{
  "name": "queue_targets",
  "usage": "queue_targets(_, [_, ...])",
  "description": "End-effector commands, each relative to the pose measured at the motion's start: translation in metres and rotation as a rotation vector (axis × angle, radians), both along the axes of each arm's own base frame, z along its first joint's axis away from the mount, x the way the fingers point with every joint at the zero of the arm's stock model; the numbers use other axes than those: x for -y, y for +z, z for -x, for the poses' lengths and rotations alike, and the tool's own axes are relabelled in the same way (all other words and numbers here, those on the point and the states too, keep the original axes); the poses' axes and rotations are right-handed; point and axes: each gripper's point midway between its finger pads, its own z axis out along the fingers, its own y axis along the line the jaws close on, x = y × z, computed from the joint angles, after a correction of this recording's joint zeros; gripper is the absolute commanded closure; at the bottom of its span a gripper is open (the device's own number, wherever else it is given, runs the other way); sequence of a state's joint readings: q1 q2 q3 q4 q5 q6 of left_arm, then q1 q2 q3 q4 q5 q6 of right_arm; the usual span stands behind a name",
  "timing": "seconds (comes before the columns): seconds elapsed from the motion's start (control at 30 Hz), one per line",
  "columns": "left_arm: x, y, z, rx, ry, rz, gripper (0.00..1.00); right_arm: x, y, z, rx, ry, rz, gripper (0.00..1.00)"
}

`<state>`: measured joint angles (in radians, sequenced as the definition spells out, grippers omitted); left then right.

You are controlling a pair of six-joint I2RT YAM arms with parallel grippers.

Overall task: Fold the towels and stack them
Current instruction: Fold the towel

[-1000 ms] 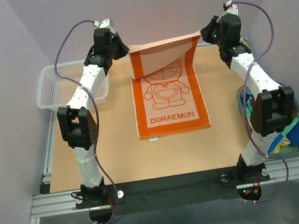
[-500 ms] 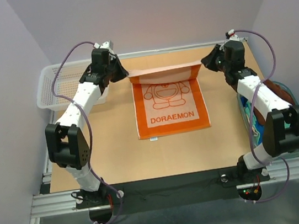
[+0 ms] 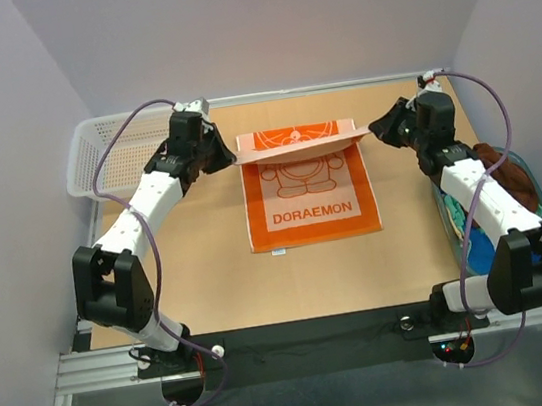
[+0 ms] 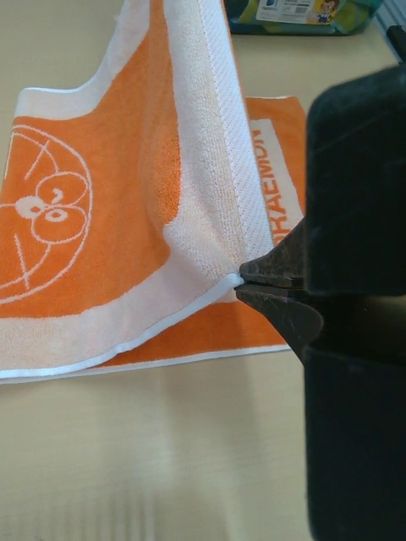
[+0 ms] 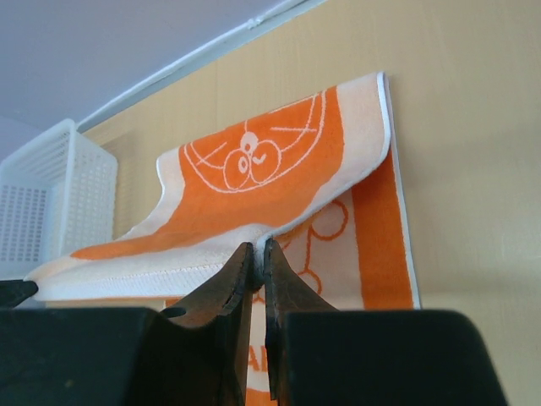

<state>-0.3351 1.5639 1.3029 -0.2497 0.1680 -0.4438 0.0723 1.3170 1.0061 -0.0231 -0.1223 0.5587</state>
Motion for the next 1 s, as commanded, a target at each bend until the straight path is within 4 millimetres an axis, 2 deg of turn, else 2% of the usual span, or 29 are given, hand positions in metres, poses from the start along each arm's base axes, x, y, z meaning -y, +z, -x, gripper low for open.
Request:
queue_targets(0.0, [-0.021, 0.006, 0.005, 0.036, 0.07, -0.059, 1.0, 0.025, 0.014, 0.005, 0.054, -0.087, 0.005, 1.0])
queue_targets(0.07, [-0.017, 0.0, 0.013, 0.022, 0.057, -0.064, 1.0, 0.024, 0.009, 0.013, 0.032, -0.083, -0.002, 1.0])
queue_targets(0.2, [-0.014, -0.02, 0.029, -0.017, 0.063, -0.079, 1.0, 0.022, -0.015, 0.03, -0.032, -0.08, -0.014, 1.0])
queue_targets(0.23, [-0.016, -0.033, 0.036, -0.044, 0.066, -0.087, 1.0, 0.022, -0.021, 0.034, -0.05, -0.078, -0.02, 1.0])
queue_targets(0.3, [-0.014, -0.043, 0.044, -0.063, 0.06, -0.088, 1.0, 0.017, -0.027, 0.043, -0.07, -0.06, -0.042, 1.0])
queue_targets(0.4, [-0.015, -0.067, 0.063, -0.112, 0.054, -0.111, 1.0, 0.013, -0.06, 0.063, -0.162, -0.047, -0.066, 0.99])
queue_targets(0.43, [-0.014, -0.072, 0.067, -0.122, 0.048, -0.117, 1.0, 0.012, -0.061, 0.065, -0.172, -0.046, -0.066, 1.0])
queue_targets(0.47, [-0.01, -0.077, 0.072, -0.132, 0.038, -0.117, 1.0, 0.013, -0.075, 0.074, -0.215, -0.053, -0.065, 0.99])
queue_targets(0.53, [-0.011, -0.087, 0.079, -0.153, 0.037, -0.127, 1.0, 0.015, -0.088, 0.082, -0.257, -0.064, -0.065, 1.0])
queue_targets(0.57, [-0.01, -0.098, 0.086, -0.176, 0.03, -0.138, 1.0, 0.015, -0.1, 0.09, -0.294, -0.067, -0.065, 0.99])
queue_targets(0.63, [-0.01, -0.114, 0.095, -0.209, 0.027, -0.157, 1.0, 0.015, -0.111, 0.096, -0.331, -0.07, -0.066, 1.0])
queue_targets(0.77, [-0.012, -0.139, 0.105, -0.262, 0.028, -0.178, 1.0, 0.013, -0.141, 0.109, -0.429, -0.075, -0.083, 0.99])
queue_targets(0.83, [-0.02, -0.151, 0.107, -0.276, 0.058, -0.216, 1.0, 0.013, -0.153, 0.114, -0.469, -0.073, -0.081, 0.99])
queue_targets(0.97, [-0.019, -0.163, 0.11, -0.299, 0.052, -0.225, 1.0, 0.018, -0.18, 0.124, -0.558, -0.099, -0.055, 0.99])
